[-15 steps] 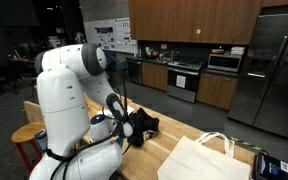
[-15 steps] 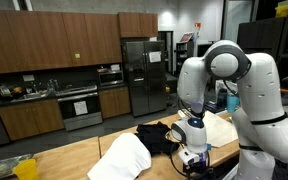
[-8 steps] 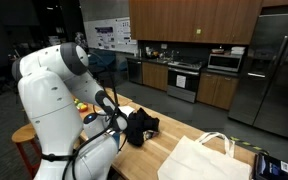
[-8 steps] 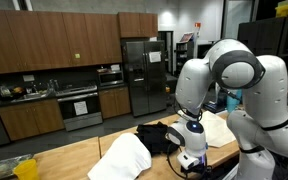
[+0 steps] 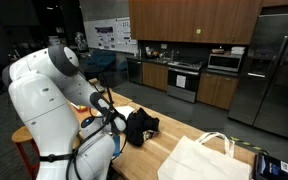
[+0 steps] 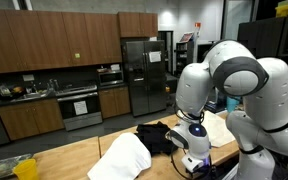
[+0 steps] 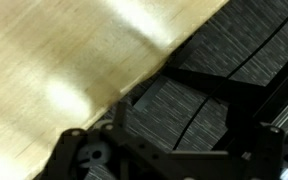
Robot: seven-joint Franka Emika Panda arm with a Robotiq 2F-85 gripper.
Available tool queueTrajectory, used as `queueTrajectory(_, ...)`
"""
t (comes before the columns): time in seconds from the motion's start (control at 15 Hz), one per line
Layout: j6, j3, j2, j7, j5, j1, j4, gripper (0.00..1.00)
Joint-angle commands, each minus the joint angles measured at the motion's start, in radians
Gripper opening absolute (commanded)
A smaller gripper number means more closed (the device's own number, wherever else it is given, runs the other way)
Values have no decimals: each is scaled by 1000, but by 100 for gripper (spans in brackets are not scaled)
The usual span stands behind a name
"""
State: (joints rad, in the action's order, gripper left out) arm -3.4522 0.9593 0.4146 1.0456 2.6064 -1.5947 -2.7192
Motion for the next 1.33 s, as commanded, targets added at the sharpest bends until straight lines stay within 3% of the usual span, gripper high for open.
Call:
queueTrajectory(0.0, -3, 26, 7, -49, -38, -12, -6, 100)
queueTrajectory(0.2, 1, -3, 22, 7, -26, -13, 25, 100)
queueTrajectory(0.33, 40, 92, 5, 27, 36, -68, -8, 100)
queueTrajectory(0.8, -47, 621, 133, -71, -9, -498, -17, 100)
queueTrajectory(1.07, -5, 758, 94, -296, -5, -503, -73, 100)
queueTrajectory(1.13, -5, 764, 97, -358, -13, -477, -81, 100)
queueTrajectory(1.2, -4, 726, 81, -389, -2, -411, -59, 100)
queueTrajectory(1.27, -4, 722, 104, -270, -2, -485, -62, 100)
